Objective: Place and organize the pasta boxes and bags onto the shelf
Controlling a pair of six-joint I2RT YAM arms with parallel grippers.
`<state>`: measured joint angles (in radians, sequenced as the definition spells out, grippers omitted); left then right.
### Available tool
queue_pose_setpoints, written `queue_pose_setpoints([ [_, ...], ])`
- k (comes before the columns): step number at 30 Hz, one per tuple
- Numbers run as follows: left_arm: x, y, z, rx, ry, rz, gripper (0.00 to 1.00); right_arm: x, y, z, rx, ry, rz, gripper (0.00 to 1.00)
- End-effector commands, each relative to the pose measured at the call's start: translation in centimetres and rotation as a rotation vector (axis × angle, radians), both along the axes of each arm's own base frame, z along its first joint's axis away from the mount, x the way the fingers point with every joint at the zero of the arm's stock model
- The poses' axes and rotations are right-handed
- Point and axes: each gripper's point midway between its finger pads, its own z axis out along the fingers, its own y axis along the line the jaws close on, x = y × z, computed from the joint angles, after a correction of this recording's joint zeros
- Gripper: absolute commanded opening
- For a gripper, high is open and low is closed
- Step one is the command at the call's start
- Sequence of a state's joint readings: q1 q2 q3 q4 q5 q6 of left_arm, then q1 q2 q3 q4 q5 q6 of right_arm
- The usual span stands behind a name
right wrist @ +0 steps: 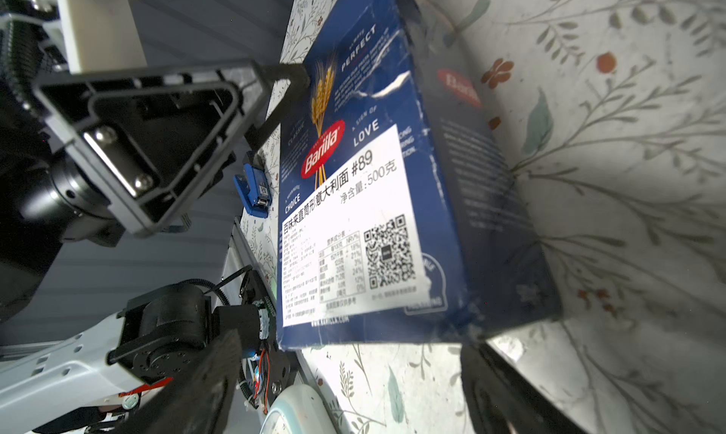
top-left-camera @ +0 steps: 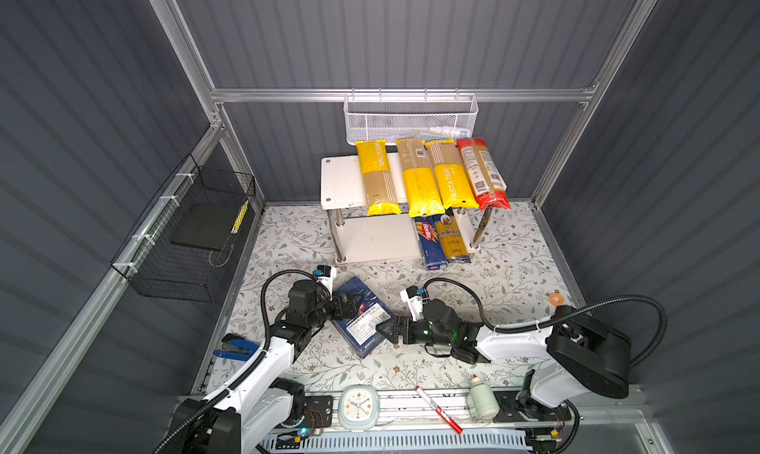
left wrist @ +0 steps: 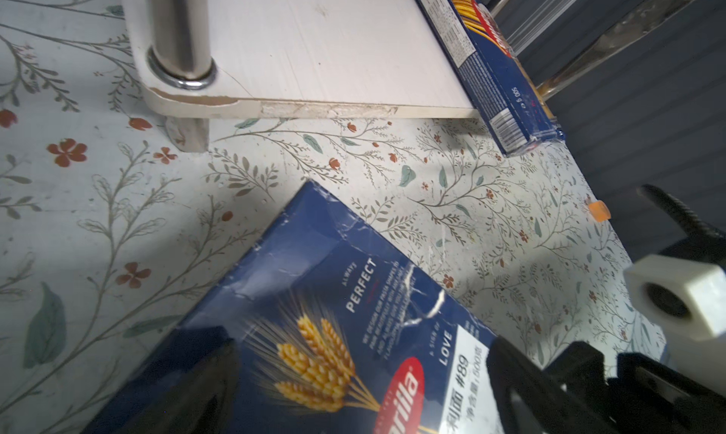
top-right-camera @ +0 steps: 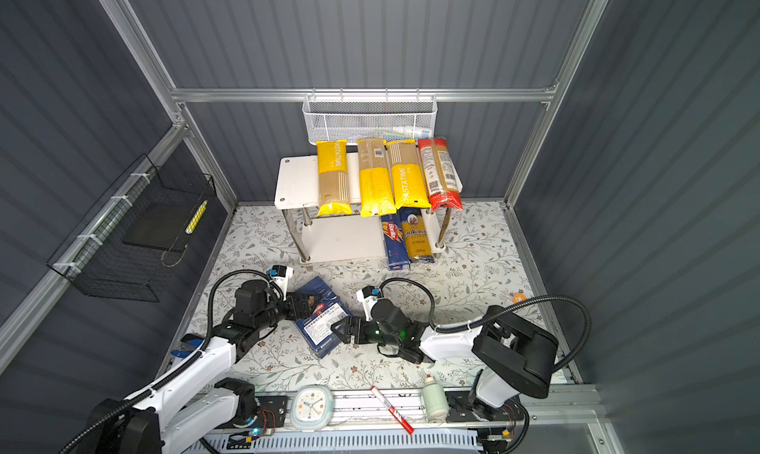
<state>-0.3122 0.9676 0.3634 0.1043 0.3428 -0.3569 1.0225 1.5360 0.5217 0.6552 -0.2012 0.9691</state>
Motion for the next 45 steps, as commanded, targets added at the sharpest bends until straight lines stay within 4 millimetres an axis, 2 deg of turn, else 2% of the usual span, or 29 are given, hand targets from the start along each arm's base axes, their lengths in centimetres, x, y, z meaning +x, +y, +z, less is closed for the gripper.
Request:
queue_pose_setpoints([
  [1, -2.0, -0.1, -1.4, -0.008, 0.096, -0.015, 0.99, 1.2, 0.6, 0.9, 0.035, -0.027, -0.024, 0.88],
  [5, -1.0, 2.6, -0.5, 0.121, 0.064, 0.107, 0.99, 1.1, 1.2, 0.9, 0.033, -0.018, -0.003, 0.88],
  [7, 0.2, 4.9, 0.3, 0.211, 0.035, 0.224, 0.99, 1.0, 1.1, 0.7, 0.034, -0.008, -0.002, 0.87],
  [8, 0.9, 5.4, 0.9, 0.217, 0.014, 0.259, 0.99, 1.0, 1.1, 0.7, 0.034, -0.006, -0.002, 0.87],
  [10, 2.2, 5.5, 1.7, 0.240, -0.018, 0.270, 0.99, 0.9, 0.8, 0.5, 0.028, -0.002, -0.006, 0.87],
  [12, 3.5, 5.9, 1.6, 0.286, -0.001, 0.295, 0.99, 0.7, 0.6, 0.4, 0.026, 0.003, -0.008, 0.88],
  [16, 5.8, 5.6, 0.4, 0.271, 0.045, 0.265, 0.99, 0.4, 0.6, 0.6, 0.030, 0.008, -0.007, 0.87],
  [18, 6.2, 5.4, -0.4, 0.229, 0.075, 0.237, 0.99, 0.2, 0.7, 0.5, 0.030, 0.009, -0.003, 0.87],
  [24, 4.6, 4.0, -2.6, 0.188, 0.156, 0.140, 0.99, 0.2, 1.4, 0.5, 0.024, 0.005, 0.007, 0.88],
  [29, 3.2, 3.1, -3.2, 0.134, 0.199, 0.094, 0.99, 0.5, 1.8, 0.9, 0.023, -0.015, 0.010, 0.88],
  [37, 0.4, -0.1, -2.0, -0.043, 0.214, -0.007, 0.99, 1.7, 1.5, 1.6, -0.016, -0.068, -0.017, 0.89],
  [45, -2.6, -3.1, -1.9, -0.105, 0.221, -0.042, 0.99, 4.5, 0.4, 2.9, -0.074, -0.125, -0.079, 0.90],
])
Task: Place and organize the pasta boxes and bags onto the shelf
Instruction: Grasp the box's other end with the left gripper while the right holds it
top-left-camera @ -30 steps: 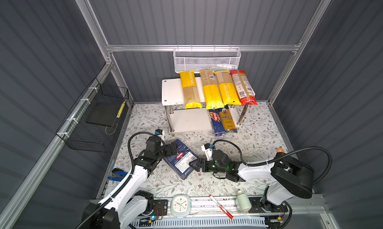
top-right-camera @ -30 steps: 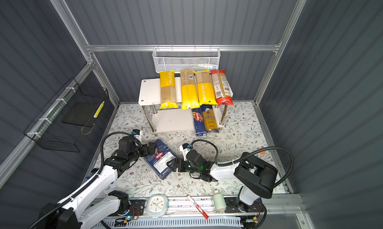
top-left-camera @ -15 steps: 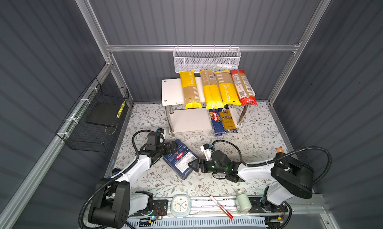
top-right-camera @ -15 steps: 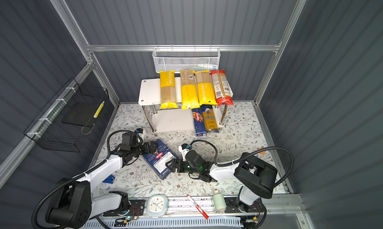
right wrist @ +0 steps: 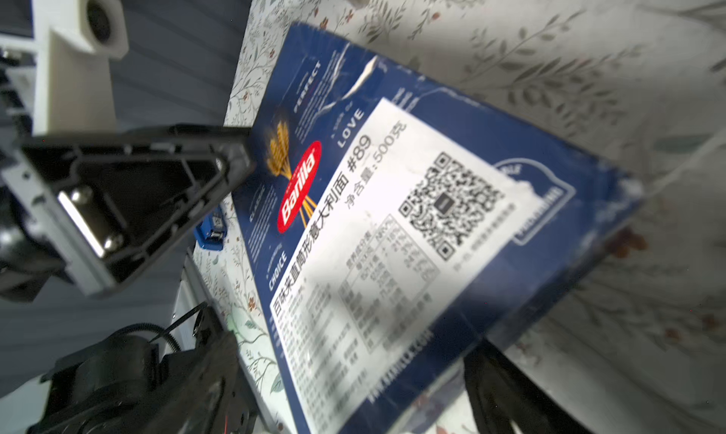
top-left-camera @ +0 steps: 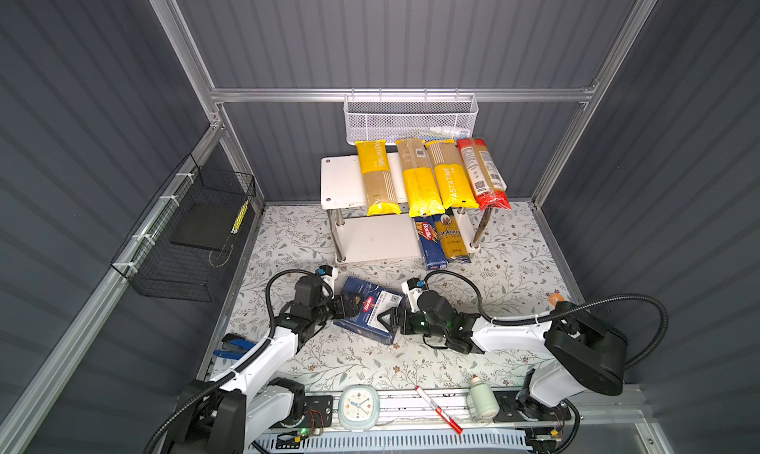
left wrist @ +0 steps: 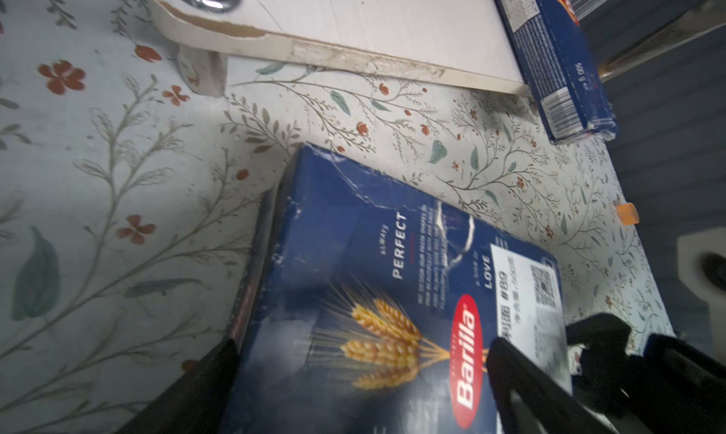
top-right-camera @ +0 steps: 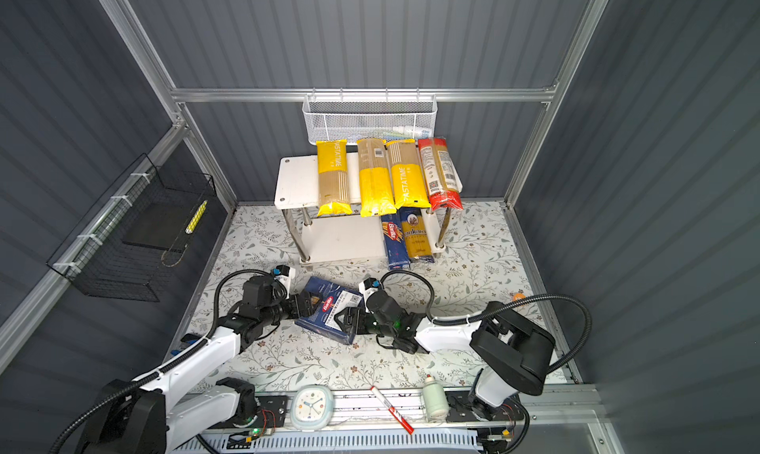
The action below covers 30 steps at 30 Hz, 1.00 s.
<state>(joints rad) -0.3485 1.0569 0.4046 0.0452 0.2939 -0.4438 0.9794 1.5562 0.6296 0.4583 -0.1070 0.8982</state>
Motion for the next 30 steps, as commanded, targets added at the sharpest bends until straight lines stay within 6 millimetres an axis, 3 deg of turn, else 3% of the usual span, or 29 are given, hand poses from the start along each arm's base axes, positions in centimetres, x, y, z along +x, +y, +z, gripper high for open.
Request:
queue_pose_setpoints([
  [1, -2.8, -2.9, 0.2, -0.119, 0.077, -0.083, 0.99, 1.4, 1.1, 3.8, 0.061, -0.093, 0.010, 0.90],
  [7, -4.3, -2.1, 0.6, -0.092, 0.065, -0.069, 0.99, 2.7, -1.4, 3.7, 0.019, -0.102, -0.051, 0.91],
  [12, -3.7, 1.2, 1.2, 0.053, -0.018, 0.052, 0.99, 2.2, -3.7, 3.1, -0.055, -0.116, -0.074, 0.90],
  [17, -2.7, 0.8, 0.7, 0.053, -0.010, 0.065, 0.99, 1.5, -5.4, 2.6, -0.097, -0.131, -0.085, 0.90],
  [23, -2.2, -0.2, 0.0, 0.021, 0.000, 0.037, 0.99, 1.0, -5.4, 1.9, -0.098, -0.126, -0.075, 0.90],
  [30, -3.1, -1.1, 0.2, -0.042, -0.035, -0.025, 0.99, 0.5, -3.2, 0.7, -0.071, -0.116, 0.010, 0.89],
])
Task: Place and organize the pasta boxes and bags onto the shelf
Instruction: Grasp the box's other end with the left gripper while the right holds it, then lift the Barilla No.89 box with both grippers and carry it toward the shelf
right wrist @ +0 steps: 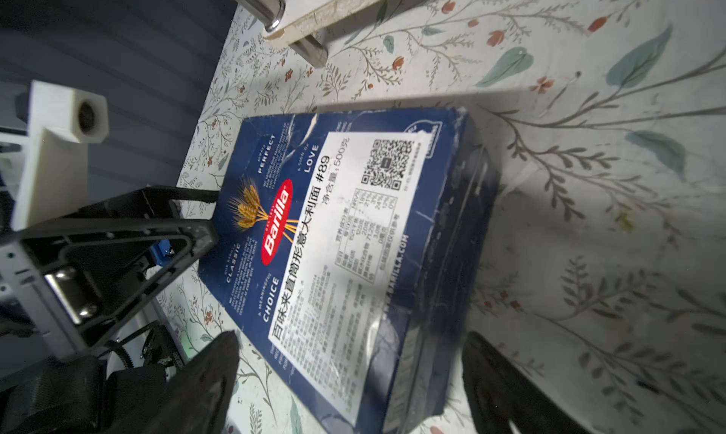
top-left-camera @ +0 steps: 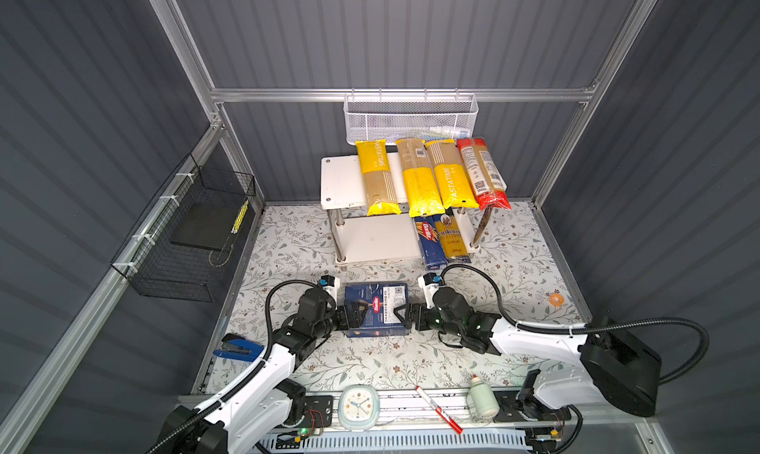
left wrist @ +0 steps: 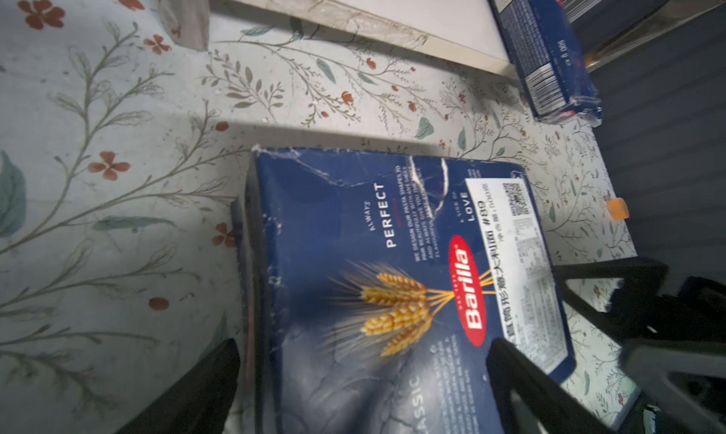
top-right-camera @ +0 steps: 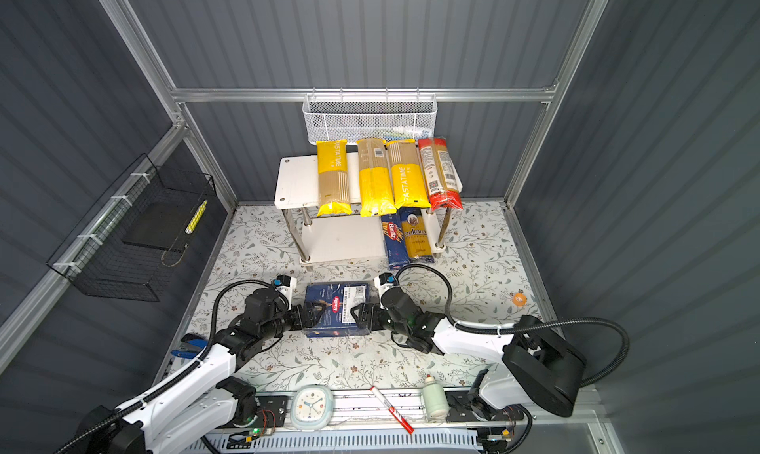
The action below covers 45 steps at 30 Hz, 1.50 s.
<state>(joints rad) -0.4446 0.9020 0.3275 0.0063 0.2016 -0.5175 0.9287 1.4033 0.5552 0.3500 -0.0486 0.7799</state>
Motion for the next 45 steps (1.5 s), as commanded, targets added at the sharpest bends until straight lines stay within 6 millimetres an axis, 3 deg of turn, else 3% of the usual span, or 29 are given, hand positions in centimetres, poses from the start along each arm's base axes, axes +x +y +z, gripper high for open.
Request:
queue_pose_setpoints([
  [1, -0.6, -0.8, 0.1, -0.036, -0.017, -0.050, 0.99, -0.2, 1.4, 0.2, 0.026, -0.024, 0.056, 0.89],
  [10, -1.0, -1.9, 0.5, -0.084, -0.026, -0.107, 0.99, 0.4, 3.0, 0.7, 0.062, -0.046, 0.082, 0.88],
  [20, -1.2, -4.2, 3.1, -0.193, -0.087, -0.228, 0.99, 0.5, 5.1, 1.9, 0.117, -0.048, 0.128, 0.88],
  [27, -1.2, -5.5, 6.5, -0.258, -0.155, -0.302, 0.99, 0.5, 5.9, 5.0, 0.168, -0.093, 0.148, 0.87],
  [33, -1.4, -5.9, 7.8, -0.292, -0.170, -0.327, 0.99, 0.4, 6.7, 7.5, 0.210, -0.124, 0.185, 0.87],
  [45, -1.0, -6.2, 11.0, -0.343, -0.244, -0.323, 0.99, 1.4, 7.0, 10.5, 0.254, -0.180, 0.153, 0.87],
])
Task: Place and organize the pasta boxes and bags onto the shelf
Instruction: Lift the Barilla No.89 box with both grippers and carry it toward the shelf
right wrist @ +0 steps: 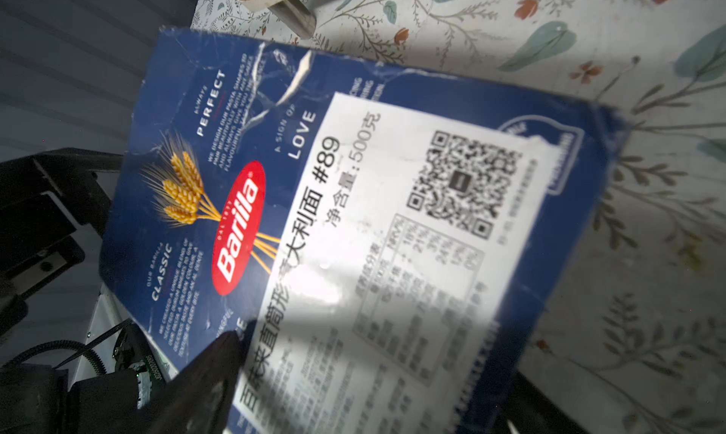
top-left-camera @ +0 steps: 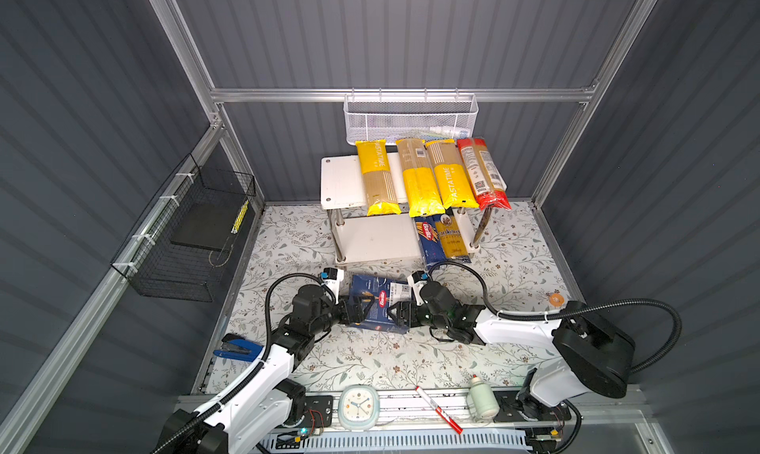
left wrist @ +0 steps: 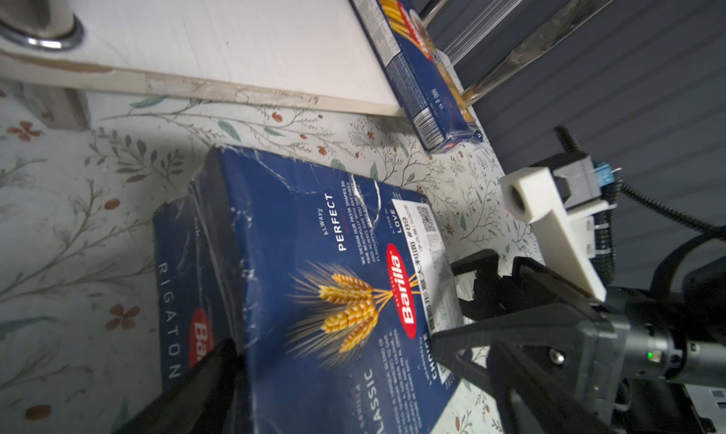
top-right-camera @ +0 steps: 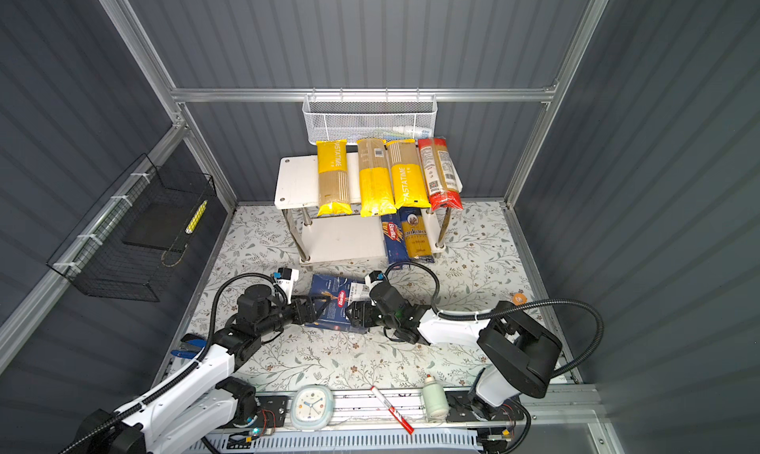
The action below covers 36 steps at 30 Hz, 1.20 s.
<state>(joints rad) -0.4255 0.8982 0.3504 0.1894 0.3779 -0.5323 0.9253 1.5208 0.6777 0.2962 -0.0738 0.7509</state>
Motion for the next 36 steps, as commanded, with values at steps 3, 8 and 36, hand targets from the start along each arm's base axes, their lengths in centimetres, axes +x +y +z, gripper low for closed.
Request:
queue_pose_setpoints([
  [3, -1.8, -3.3, 5.1, -0.162, -0.102, -0.192, 0.99, 0.4, 4.7, 12.1, 0.320, -0.219, 0.106, 0.88],
  [8, -1.6, -3.2, 4.2, -0.155, -0.088, -0.178, 0.99, 1.2, 4.1, 13.8, 0.330, -0.272, 0.071, 0.88],
  [36, 2.3, -4.6, 8.8, -0.179, -0.214, -0.156, 0.99, 2.7, 3.9, 17.9, 0.338, -0.379, 0.058, 0.87],
])
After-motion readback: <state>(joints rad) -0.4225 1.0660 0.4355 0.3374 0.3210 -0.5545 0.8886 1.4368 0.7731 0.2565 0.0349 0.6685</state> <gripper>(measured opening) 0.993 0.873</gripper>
